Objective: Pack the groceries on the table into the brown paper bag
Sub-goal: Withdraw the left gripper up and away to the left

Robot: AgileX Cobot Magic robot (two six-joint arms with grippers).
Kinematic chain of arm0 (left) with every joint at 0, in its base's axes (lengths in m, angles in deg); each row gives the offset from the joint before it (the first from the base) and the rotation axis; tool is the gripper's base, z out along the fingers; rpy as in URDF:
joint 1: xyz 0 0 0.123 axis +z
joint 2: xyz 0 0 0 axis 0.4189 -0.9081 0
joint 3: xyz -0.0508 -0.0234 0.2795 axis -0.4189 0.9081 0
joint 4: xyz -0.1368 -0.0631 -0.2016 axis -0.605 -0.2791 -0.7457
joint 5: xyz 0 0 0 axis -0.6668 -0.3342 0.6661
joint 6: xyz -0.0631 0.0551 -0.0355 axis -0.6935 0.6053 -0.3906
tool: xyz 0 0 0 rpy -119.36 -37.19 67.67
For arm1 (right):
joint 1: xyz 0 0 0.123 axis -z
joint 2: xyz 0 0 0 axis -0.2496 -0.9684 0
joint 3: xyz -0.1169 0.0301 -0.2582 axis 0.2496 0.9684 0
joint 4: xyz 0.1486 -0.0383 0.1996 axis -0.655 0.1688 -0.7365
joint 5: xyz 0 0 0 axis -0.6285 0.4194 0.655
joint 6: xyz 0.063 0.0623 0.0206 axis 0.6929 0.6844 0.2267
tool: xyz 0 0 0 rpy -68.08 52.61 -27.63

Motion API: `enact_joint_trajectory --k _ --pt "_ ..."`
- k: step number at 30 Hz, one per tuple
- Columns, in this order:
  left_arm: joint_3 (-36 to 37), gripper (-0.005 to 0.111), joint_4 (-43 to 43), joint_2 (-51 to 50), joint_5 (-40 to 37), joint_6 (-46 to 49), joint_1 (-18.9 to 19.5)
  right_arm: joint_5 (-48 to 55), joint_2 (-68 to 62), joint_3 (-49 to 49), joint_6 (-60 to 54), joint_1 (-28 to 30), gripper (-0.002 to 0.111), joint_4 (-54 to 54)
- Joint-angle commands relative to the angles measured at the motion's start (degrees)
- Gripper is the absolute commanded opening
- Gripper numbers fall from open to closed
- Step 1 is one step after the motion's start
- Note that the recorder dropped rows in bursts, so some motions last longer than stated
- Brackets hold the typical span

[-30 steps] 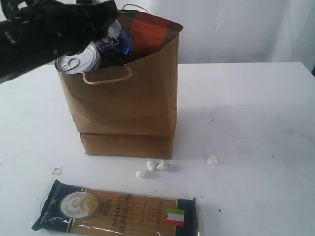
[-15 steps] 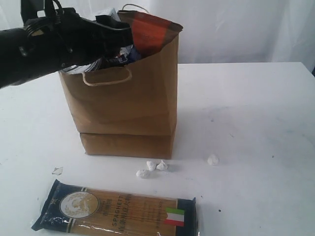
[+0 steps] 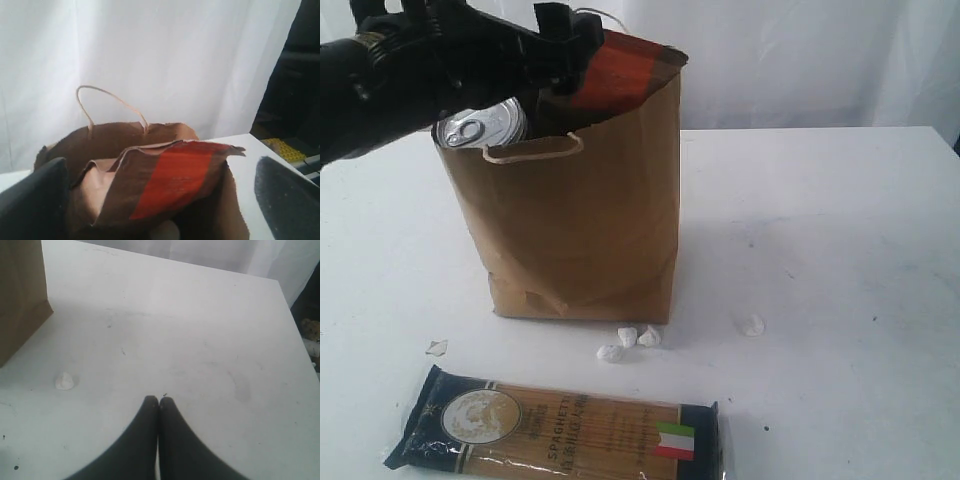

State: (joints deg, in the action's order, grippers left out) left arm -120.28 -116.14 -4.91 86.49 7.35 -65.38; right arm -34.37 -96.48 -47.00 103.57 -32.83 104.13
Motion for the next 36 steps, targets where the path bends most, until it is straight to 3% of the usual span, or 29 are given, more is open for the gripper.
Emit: enact_joint_trajectory --k 1,7,9,10,11,13,15,19,23,27,31,36 --pt "-0.3 0.098 -2.4 3.6 2.9 14.7 0.2 0.0 0.1 0.2 0.2 0.2 0.000 0.0" --pt "-0.3 0.097 -21.5 8.0 6.6 50.0 0.2 0.0 0.1 0.2 -0.2 0.2 0.000 0.0" --pt "-0.3 0.090 -31.4 8.4 13.4 62.6 0.2 -0.2 0.1 0.2 -0.2 0.2 0.000 0.0" --pt "-0.3 0.078 -38.7 8.4 21.3 72.2 0.2 -0.2 0.1 0.2 0.0 0.2 0.000 -0.2" --pt "-0.3 0.071 -41.3 8.4 25.2 74.4 0.4 -0.2 0.1 0.2 0.0 0.2 0.000 -0.2" --pt "-0.3 0.051 -46.3 8.4 29.6 77.5 2.0 -0.8 0.1 0.2 0.0 0.2 0.000 -0.3" --pt "-0.3 0.033 -47.6 8.4 28.9 79.4 4.7 -1.4 0.1 0.2 0.0 0.2 0.000 -0.5" --pt "-0.3 0.000 -43.9 8.4 13.8 79.7 14.3 -1.6 0.1 0.2 0.1 0.2 0.000 -0.7" --pt "-0.3 0.000 -38.4 7.1 -7.1 78.3 25.4 -1.6 0.1 0.2 0.1 0.2 0.000 -0.7" --pt "-0.3 0.000 -39.0 5.2 -26.5 77.8 37.0 -1.6 0.1 0.2 0.2 0.2 0.000 -0.7" --pt "-0.3 0.000 -46.3 4.5 -40.6 65.0 46.5 -2.0 0.1 0.2 0.2 0.2 0.000 -0.7" --pt "-0.3 0.000 -50.1 4.5 -53.3 46.9 53.1 -3.2 0.1 0.2 0.2 0.2 0.000 -0.7"
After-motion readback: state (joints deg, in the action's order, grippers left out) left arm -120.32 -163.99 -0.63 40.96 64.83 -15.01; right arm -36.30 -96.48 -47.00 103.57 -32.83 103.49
